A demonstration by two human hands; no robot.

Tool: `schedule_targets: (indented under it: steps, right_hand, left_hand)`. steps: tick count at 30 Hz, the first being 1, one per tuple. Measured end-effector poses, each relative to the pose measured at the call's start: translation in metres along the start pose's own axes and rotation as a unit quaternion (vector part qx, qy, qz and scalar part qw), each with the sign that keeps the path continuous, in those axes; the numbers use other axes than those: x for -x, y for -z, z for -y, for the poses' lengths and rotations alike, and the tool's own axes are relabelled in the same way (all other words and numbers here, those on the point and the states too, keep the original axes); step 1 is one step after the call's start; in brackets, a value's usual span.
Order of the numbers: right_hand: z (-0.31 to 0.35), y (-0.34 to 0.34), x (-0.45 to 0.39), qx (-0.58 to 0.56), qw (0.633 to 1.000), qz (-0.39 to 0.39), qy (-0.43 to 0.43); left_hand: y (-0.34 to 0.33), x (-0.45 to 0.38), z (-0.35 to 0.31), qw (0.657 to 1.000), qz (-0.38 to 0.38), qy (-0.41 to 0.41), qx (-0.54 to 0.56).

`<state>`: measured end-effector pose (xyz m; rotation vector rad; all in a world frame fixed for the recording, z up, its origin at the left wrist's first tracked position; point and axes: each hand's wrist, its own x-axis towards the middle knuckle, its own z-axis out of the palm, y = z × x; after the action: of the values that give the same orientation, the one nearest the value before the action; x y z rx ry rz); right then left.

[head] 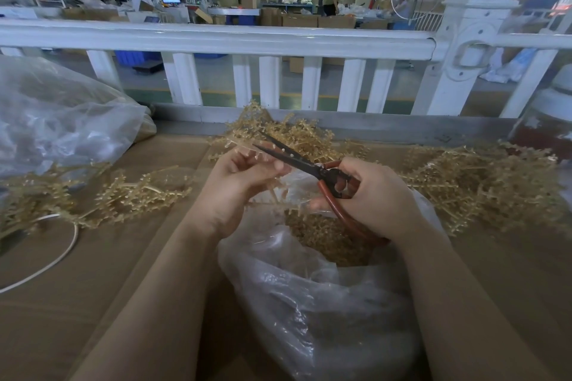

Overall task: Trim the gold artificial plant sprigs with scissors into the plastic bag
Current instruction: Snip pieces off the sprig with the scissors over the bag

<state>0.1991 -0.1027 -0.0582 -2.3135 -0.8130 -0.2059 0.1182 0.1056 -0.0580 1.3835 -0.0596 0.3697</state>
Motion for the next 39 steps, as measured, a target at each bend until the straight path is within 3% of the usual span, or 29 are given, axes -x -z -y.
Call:
schedule_targets:
  steps: [6,13,39]
  right_hand:
    - [-0.0001,-0.0013,-0.0006,0.013,1.0,-0.007,0.006]
    - [0.0,-0.0026,-0.0008,0.029,0.999,-0.004,0.013]
    - [0.0013,-0.0026,0.0,0.026,1.0,0.001,0.018]
  left_hand:
    - [0.0001,0.0005,-0.0003,0.999,-0.015,-0.036,0.007]
    - [-0.0048,0.0029,-0.0032,0.993,-0.029,-0.074,-0.089]
    - [-0.0066,0.0007,0.0027,0.991,0.028,-0.085,-0.104]
